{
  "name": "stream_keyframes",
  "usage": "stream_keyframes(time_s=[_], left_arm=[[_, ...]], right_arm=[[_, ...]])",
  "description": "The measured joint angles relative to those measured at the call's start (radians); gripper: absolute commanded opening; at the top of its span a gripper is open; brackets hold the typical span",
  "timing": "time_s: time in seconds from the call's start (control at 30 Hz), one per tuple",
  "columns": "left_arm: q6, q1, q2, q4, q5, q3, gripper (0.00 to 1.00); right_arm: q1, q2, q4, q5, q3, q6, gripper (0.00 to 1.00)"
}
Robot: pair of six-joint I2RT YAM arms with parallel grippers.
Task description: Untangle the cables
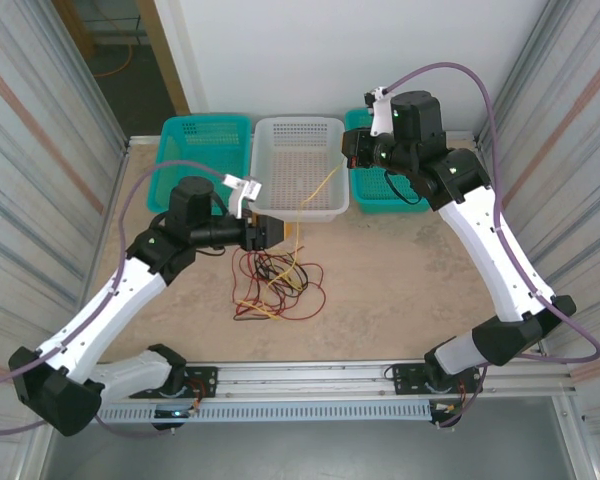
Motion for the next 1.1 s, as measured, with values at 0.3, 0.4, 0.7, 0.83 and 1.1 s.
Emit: stream_keyframes(time_s=[0.3,0.4,0.7,0.83,1.1], left_arm=[[-0.042,-0.037,0.066,0.063,0.058,-0.003,0.60],[-0.058,-0.044,0.067,0.095,0.072,-0.003,0.59],[-0.080,-0.061,0.081,0.170,0.098,-0.004,0.11],[-0.072,-0.061,0.089,0.158,0.084,-0.005,0.00],[0.004,-0.027,0.104,0.008,-0.063,0.067,0.00]], right_arm=[[0.014,0.010,0.024,0.000,-0.008,0.019,0.00],[0.022,0.011,0.024,0.000,-0.017,0.019,0.00],[0.027,0.016,0.040,-0.003,-0.049,0.030,0.00],[0.026,0.017,0.047,0.000,-0.050,0.039,0.01],[0.026,0.016,0.046,0.029,-0.050,0.049,0.99]])
